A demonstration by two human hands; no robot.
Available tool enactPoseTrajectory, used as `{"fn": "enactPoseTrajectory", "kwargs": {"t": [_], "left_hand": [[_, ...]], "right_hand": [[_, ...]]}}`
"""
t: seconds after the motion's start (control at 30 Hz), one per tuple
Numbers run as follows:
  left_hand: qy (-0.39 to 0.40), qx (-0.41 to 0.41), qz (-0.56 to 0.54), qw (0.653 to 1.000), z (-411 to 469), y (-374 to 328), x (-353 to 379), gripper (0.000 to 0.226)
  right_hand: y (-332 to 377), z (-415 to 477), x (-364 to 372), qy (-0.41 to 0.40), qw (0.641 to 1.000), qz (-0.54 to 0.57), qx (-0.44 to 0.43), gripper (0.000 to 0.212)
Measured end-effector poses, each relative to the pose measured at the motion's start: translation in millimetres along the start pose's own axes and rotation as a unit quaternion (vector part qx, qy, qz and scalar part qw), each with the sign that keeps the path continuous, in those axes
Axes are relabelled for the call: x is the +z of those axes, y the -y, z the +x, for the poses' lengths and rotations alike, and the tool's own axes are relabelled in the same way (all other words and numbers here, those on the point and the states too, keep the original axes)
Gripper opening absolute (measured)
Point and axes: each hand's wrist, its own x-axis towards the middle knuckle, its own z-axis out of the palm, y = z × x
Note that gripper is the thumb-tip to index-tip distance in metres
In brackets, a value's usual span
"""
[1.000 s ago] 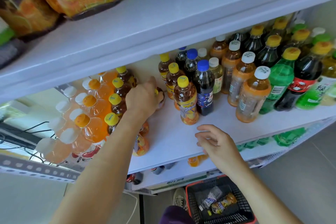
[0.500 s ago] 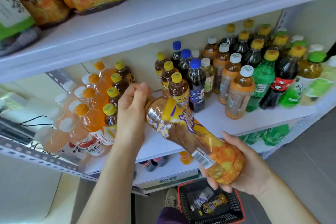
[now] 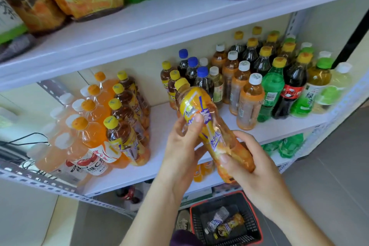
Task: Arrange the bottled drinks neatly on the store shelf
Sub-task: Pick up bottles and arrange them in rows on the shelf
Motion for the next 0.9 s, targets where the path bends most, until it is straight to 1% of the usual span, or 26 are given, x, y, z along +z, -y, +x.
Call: {"fn": "enactPoseTrajectory", "kwargs": {"t": [0.07,0.1,0.13,0.2,0.23,0.27,0.3,0.33,0.37,0.4,0.43,0.47,0.5,0.53,0.57,0.6,0.63,0.7,0.8,0.83,0.9], "left_hand": [[-0.010,-0.002,-0.025,1.000,0.3,-0.9,12.4,0.063],[-0.022,0.002,-0.038,0.999,0.7,-0.8,17.4,0.061],[-0.032,0.007,-0.049,0.998,1.7,0.0,20.9,0.059],[-0.040,0.013,-0.069,0.997,2.6,0.1,25.0,0.055],[-0.040,0.014,-0.076,0.996,2.8,-0.3,25.8,0.055],[-0.037,0.013,-0.078,0.996,3.2,-0.6,26.0,0.054],[-0.031,0.007,-0.080,0.996,3.5,-1.7,26.5,0.053],[-0.024,-0.002,-0.085,0.996,4.4,-2.4,27.1,0.052],[-0.017,-0.011,-0.092,0.996,5.0,-3.5,28.3,0.052],[-0.011,-0.015,-0.099,0.995,6.1,-3.7,29.1,0.053],[-0.004,-0.017,-0.103,0.994,6.2,-4.1,29.9,0.055],[0.005,-0.018,-0.101,0.995,6.9,-4.1,29.8,0.060],[0.015,-0.020,-0.099,0.995,6.6,-4.6,29.6,0.064],[0.027,-0.022,-0.097,0.995,7.2,-5.1,28.8,0.067],[0.037,-0.023,-0.096,0.994,7.5,-6.0,27.4,0.067],[0.044,-0.019,-0.092,0.995,8.4,-6.7,25.4,0.066],[0.046,-0.010,-0.080,0.996,9.7,-8.5,23.3,0.065],[0.038,0.017,-0.036,0.998,12.5,-13.2,20.1,0.062],[0.025,0.060,-0.001,0.998,16.3,-19.6,16.8,0.060],[0.015,0.073,0.002,0.997,16.2,-20.4,16.4,0.063],[-0.002,0.084,0.000,0.996,14.6,-20.1,17.3,0.077]], "right_hand": [[-3.9,-2.6,1.5,-0.014,0.991,-0.124,-0.044,0.052],[-6.3,-4.5,2.3,-0.009,0.987,-0.149,-0.053,0.056],[-10.5,-6.5,2.7,0.003,0.988,-0.143,-0.052,0.059],[-16.2,-8.6,-0.3,0.019,0.998,-0.054,-0.013,0.062],[-18.3,-9.4,-2.7,0.020,0.999,0.015,0.024,0.062],[-18.3,-10.0,-5.5,0.025,0.993,0.094,0.071,0.062],[-15.8,-6.7,-8.0,0.041,0.972,0.194,0.127,0.063],[-18.7,-6.4,-11.0,0.066,0.938,0.291,0.178,0.066],[-16.5,-0.2,-11.0,0.087,0.900,0.363,0.224,0.068],[-15.8,-0.3,-12.6,0.107,0.880,0.388,0.254,0.069],[-15.2,-3.3,-15.0,0.132,0.873,0.394,0.255,0.067],[-17.0,-4.8,-16.1,0.146,0.878,0.381,0.252,0.064],[-18.3,-2.3,-15.4,0.146,0.879,0.365,0.271,0.063],[-20.2,2.6,-13.1,0.143,0.866,0.384,0.286,0.064],[-18.7,3.1,-11.2,0.145,0.846,0.430,0.281,0.066],[-18.2,0.3,-11.2,0.148,0.837,0.459,0.259,0.068],[-17.5,-2.1,-11.1,0.146,0.847,0.453,0.235,0.068],[-20.6,-4.8,-9.6,0.122,0.881,0.417,0.185,0.066],[-19.7,-2.6,-5.5,0.065,0.916,0.368,0.149,0.066],[-17.9,-2.6,-4.0,0.038,0.931,0.335,0.142,0.068],[-15.6,-2.3,-2.1,-0.019,0.963,0.246,0.112,0.068]]}}
